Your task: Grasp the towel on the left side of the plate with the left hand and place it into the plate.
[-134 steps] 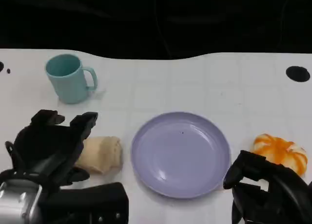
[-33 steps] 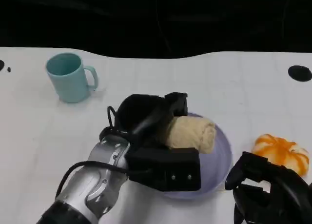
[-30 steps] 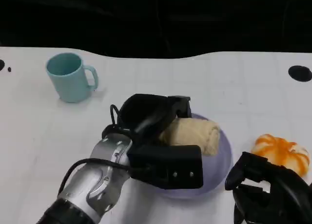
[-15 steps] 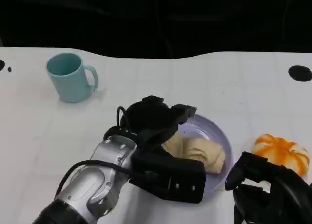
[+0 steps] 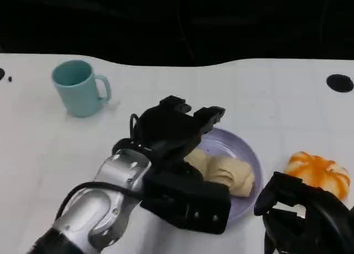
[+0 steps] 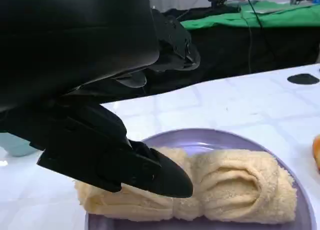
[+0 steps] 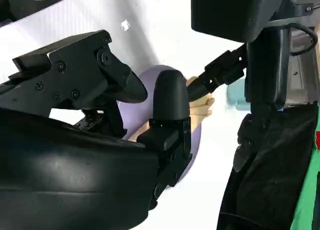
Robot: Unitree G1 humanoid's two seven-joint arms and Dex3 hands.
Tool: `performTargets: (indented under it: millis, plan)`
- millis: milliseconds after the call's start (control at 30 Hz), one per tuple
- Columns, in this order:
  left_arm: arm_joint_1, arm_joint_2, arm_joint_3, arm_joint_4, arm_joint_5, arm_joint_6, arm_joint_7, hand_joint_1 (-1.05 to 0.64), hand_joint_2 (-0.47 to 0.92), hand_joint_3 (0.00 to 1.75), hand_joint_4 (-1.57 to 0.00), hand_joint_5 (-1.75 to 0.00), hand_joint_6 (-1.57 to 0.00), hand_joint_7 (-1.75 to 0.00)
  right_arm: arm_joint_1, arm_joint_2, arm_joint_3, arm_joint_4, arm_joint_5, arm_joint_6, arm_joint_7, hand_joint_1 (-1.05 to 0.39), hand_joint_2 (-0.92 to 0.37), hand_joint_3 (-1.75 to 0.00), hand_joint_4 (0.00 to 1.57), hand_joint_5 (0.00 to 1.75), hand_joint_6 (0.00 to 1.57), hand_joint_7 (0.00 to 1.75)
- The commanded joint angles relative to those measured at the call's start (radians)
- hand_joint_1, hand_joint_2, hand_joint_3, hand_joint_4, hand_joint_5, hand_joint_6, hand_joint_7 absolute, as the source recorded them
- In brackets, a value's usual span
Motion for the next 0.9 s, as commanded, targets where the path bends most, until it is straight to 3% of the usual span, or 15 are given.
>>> performTargets:
  millis: [33, 433, 567, 700, 900]
  plan:
    - [0.082, 0.11, 0.076, -0.157, -0.001, -0.022, -0.045, -0.81, 0.92, 0.11, -0.13, -0.54, -0.22, -0.03, -0.002, -0.005, 0.001, -0.014, -0.002, 0.011, -0.01, -0.1, -0.67, -1.08, 0.7, 1.75, 0.54, 1.61]
    - [0.114, 0.124, 0.099, -0.204, 0.015, -0.027, -0.08, -0.81, 0.92, 0.13, -0.12, -0.53, -0.21, -0.02, -0.003, -0.006, 0.004, -0.014, 0.0, 0.012, -0.016, -0.1, -0.66, -1.08, 0.71, 1.75, 0.55, 1.61]
    - [0.373, 0.248, 0.27, -0.395, -0.086, -0.124, -0.003, -0.76, 0.92, 0.11, -0.19, -0.55, -0.25, -0.04, -0.007, -0.003, 0.015, -0.021, -0.005, 0.021, -0.021, -0.1, -0.66, -1.08, 0.71, 1.75, 0.55, 1.61]
    - [0.502, 0.259, 0.349, -0.428, -0.139, -0.213, 0.073, -0.63, 0.92, 0.06, -0.29, -0.55, -0.32, -0.06, -0.008, -0.002, 0.02, -0.027, -0.007, 0.026, -0.026, -0.08, -0.66, -1.09, 0.71, 1.75, 0.54, 1.62]
    - [0.63, 0.226, 0.427, -0.403, -0.213, -0.363, 0.233, -0.31, 0.89, 0.0, -0.58, -0.56, -0.57, -0.11, -0.005, 0.004, 0.017, -0.023, 0.005, 0.018, -0.023, -0.07, -0.66, -1.11, 0.72, 1.75, 0.55, 1.63]
